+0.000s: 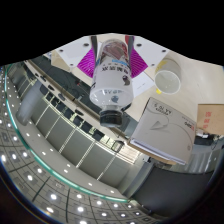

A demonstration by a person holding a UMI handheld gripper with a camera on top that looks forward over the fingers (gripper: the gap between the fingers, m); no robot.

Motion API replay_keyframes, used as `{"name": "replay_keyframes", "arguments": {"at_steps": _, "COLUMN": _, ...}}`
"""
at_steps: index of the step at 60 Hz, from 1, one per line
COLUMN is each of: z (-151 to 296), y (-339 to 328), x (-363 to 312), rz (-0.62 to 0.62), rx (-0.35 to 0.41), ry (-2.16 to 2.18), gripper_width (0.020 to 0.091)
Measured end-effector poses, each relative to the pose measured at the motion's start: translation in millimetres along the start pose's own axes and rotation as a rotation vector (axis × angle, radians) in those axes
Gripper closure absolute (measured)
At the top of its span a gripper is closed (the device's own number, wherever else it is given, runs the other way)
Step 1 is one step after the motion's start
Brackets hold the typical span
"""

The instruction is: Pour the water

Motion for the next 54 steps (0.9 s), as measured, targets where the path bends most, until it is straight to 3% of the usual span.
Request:
{"name": "replay_keyframes", "arguments": {"at_steps": 13, "z": -35, "y": 10, "x": -19, "rz": 0.12, "rx": 0.041, "ry": 0.353, "gripper_width": 0.0684}}
{"name": "replay_keyframes", "arguments": {"at_steps": 27, "z": -70, "y": 26, "x": -50, "rz": 0.172, "rx": 0.02, "ry": 0.466, "gripper_width": 0.0666}}
{"name": "replay_keyframes", "arguments": {"at_steps": 32, "z": -74, "y": 22, "x": -50, "rz": 0.152, "rx": 0.063, "ry": 0.505, "gripper_width": 0.064}}
{"name": "replay_keyframes", "arguments": {"at_steps": 40, "z": -79, "y": 18, "x": -51, "rz": 0.147, "rx": 0.061, "ry": 0.513, "gripper_width": 0.053}}
{"name": "replay_keyframes", "arguments": {"at_steps": 42, "z": -84, "y": 15, "x": -52, "rz": 0.16, "rx": 0.03, "ry": 0.507, "gripper_width": 0.0438}}
{"name": "replay_keyframes", "arguments": {"at_steps": 45, "z": -86, "y": 14, "x": -55, "rz": 0.176, "rx": -0.009, "ry": 0.505, "gripper_width": 0.0241}}
{"name": "replay_keyframes", "arguments": {"at_steps": 54, "z": -84, "y": -7, "x": -43, "rz": 0.152, "rx": -0.045, "ry": 0.517, "gripper_width": 0.0235}}
Point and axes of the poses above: the point between the fingertips, and its own axes, seen from behind it with the camera up: x to the right, z up, y forward, the way the camera looks, the point moved 9 cm from there along -y, backward, against the way the camera looks, and after that the axes turned 10 degrees about -y, right-handed, at the moved point
